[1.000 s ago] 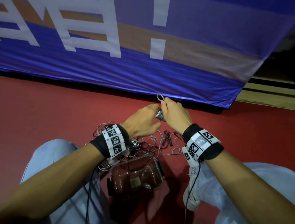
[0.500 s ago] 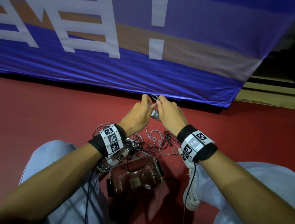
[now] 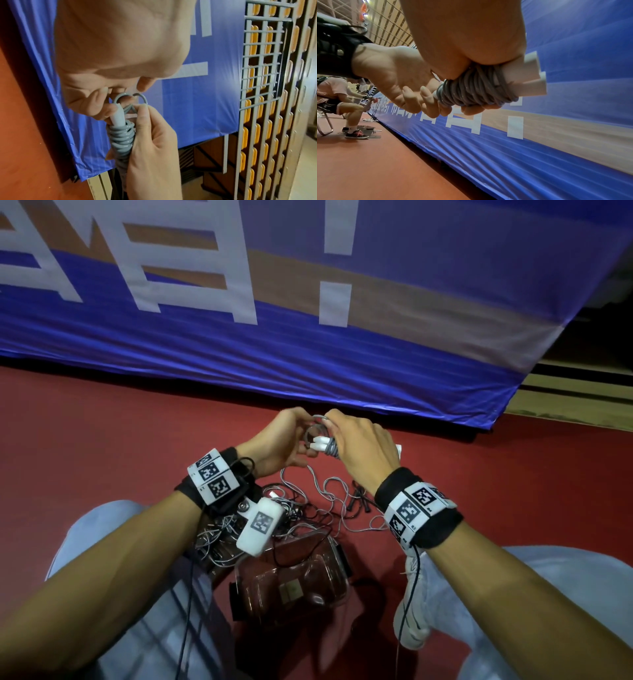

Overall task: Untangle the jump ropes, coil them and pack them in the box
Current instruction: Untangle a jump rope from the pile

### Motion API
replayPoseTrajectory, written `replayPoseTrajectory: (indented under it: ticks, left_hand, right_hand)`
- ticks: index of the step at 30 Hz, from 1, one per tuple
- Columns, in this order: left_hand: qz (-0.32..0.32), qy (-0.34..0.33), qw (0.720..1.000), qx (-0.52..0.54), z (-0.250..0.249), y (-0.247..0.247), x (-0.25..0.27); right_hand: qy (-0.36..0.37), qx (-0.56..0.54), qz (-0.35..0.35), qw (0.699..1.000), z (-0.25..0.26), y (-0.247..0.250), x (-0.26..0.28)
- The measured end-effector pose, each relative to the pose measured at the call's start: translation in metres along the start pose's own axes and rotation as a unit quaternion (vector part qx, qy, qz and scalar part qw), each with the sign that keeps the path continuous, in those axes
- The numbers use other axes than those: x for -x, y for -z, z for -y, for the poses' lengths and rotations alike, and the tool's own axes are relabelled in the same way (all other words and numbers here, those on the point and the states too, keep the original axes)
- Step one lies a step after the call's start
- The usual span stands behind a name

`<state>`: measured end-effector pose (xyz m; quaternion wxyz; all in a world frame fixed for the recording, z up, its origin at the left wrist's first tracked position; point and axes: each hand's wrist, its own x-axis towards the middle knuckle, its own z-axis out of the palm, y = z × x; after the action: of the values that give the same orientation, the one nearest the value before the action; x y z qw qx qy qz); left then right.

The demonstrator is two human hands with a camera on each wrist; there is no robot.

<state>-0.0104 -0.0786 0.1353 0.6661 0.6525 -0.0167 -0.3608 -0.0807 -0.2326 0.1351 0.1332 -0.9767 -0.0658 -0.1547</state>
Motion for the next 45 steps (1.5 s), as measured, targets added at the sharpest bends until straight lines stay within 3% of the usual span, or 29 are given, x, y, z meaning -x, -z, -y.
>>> replayPoseTrajectory:
  ticks: [5, 14, 21, 32, 45]
  left_hand:
    - [0.036, 0.044, 0.998, 0.015, -0.005, 0.007, 0.002]
    - [0.05, 0.024, 0.998, 0.033, -0.007, 0.008, 0.005]
    - [-0.005, 0.013, 1.0, 0.0, -0.007, 0.004, 0.008]
    - [-0.092, -0.131, 0.972, -0.173, 0.0, 0.001, 0.011]
    - [-0.159, -0.114, 0.973, -0.124, 0.005, 0.004, 0.008]
  right_hand:
    - [0.015, -0.006, -0.007, 1.0, 0.0, 0.002, 0.0]
    - [0.016, -0.02, -0.031, 0.999, -0.003, -0.002, 0.001]
    - [0.022, -0.04, -0.042, 0.998, -0.002, -0.006, -0.002]
    - [0.023, -0.051, -0.035, 0.998, -0.003, -0.01, -0.002]
    - [0.049, -0.134, -0.039, 0.989, -0.014, -0.01, -0.007]
